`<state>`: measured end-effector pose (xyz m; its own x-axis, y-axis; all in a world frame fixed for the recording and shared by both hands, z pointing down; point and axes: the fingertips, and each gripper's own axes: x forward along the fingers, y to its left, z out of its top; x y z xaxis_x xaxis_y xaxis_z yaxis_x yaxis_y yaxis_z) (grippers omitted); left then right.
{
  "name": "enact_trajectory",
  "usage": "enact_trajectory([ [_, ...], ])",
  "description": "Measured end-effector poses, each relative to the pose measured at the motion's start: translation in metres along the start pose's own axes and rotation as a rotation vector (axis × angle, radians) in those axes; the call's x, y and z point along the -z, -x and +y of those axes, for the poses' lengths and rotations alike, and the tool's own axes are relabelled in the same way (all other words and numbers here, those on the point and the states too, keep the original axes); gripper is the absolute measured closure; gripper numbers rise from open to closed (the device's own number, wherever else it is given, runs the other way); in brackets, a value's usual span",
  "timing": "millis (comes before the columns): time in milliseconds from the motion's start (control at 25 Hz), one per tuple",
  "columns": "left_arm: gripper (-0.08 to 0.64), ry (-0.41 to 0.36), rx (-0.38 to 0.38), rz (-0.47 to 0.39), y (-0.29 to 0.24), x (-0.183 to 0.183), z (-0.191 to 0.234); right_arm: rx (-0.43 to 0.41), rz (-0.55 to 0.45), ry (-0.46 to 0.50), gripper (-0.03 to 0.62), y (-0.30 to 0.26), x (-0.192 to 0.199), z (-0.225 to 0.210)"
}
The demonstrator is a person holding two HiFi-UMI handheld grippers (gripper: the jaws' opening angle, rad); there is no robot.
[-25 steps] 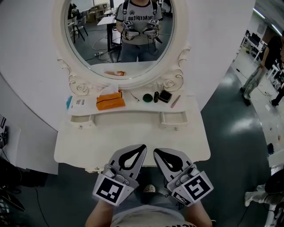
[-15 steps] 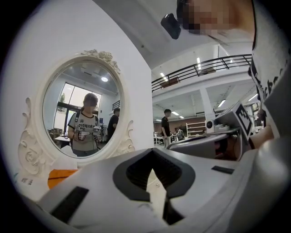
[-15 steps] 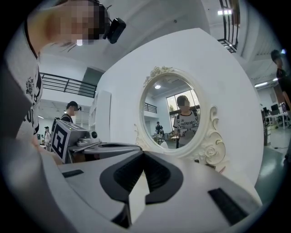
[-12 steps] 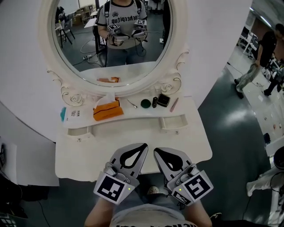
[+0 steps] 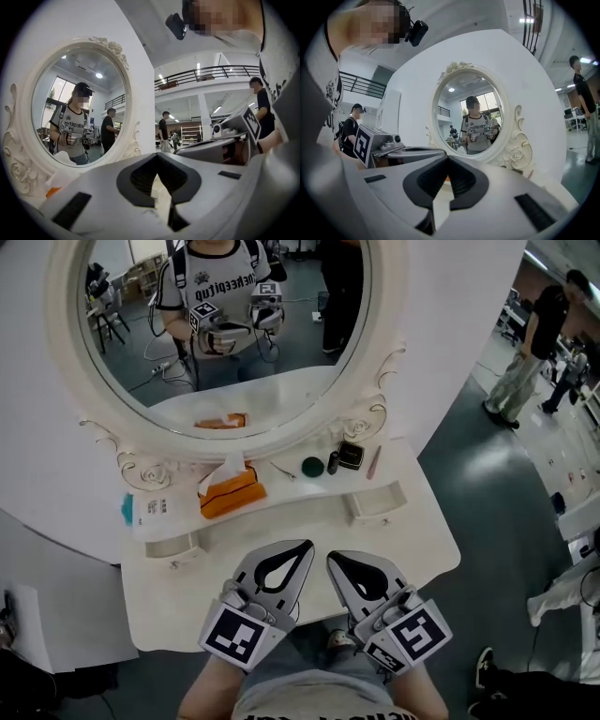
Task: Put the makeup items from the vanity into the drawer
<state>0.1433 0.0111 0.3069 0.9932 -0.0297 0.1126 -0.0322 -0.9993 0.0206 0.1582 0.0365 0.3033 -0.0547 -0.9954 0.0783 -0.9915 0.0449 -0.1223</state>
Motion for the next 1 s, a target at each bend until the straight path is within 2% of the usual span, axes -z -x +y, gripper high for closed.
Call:
enact_trajectory([
  [640,0.549,0.027,0.184,0.008,0.000,0.014,0.051,0.180,0.006,-0.040,0.566,-0.049,0.012,0.001],
  [1000,0.549,0.053,0.247,0.010,-0.012,0.022,0.052,0.248,0.043,-0.047,0.565,-0.047,0.018,-0.008],
])
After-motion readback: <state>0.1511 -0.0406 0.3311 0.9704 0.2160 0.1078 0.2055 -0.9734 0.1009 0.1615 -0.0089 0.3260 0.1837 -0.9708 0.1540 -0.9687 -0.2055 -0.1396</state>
